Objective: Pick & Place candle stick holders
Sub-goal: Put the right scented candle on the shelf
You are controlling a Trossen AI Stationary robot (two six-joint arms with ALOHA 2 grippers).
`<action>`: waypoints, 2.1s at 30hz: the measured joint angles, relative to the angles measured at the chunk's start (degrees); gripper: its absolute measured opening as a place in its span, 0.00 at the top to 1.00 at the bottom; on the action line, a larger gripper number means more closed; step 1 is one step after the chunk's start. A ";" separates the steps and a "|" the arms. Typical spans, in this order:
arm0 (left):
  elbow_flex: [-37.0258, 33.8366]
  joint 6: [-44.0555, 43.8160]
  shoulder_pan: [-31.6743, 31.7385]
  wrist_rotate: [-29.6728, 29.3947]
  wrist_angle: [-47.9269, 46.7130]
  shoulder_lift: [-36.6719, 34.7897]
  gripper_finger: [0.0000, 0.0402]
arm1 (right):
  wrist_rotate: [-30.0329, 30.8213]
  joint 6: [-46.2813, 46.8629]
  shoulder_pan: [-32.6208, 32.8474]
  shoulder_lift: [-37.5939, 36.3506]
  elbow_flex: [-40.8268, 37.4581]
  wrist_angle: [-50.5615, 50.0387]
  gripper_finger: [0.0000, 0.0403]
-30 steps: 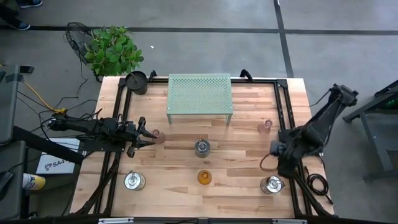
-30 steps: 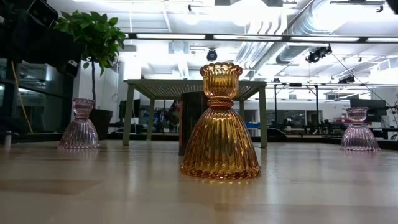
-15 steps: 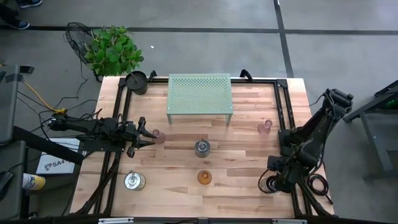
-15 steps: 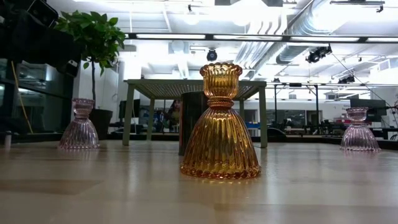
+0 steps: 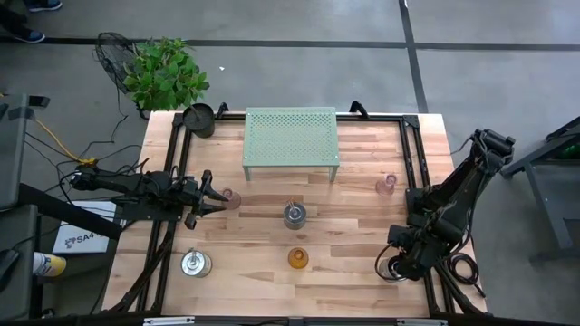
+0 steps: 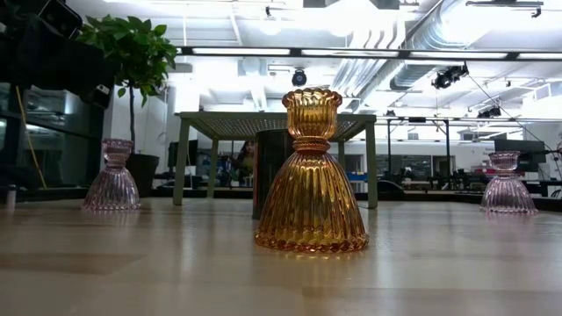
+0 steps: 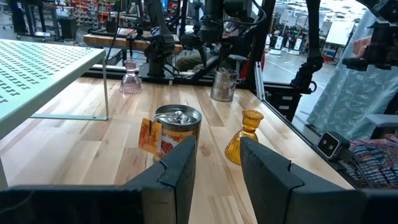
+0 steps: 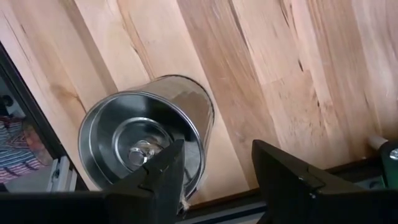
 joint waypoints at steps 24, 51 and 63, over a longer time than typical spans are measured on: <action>0.00 0.00 -0.01 -0.02 0.00 0.01 0.69 | -1.96 -4.57 -0.03 6.01 0.27 7.39 0.55; 0.00 0.00 -0.01 -0.02 -0.02 0.01 0.69 | -5.29 -15.28 -0.88 5.90 0.07 6.84 0.88; 0.00 0.00 0.00 -0.02 -0.01 0.02 0.69 | -6.04 -16.09 -1.29 5.88 0.09 6.58 0.99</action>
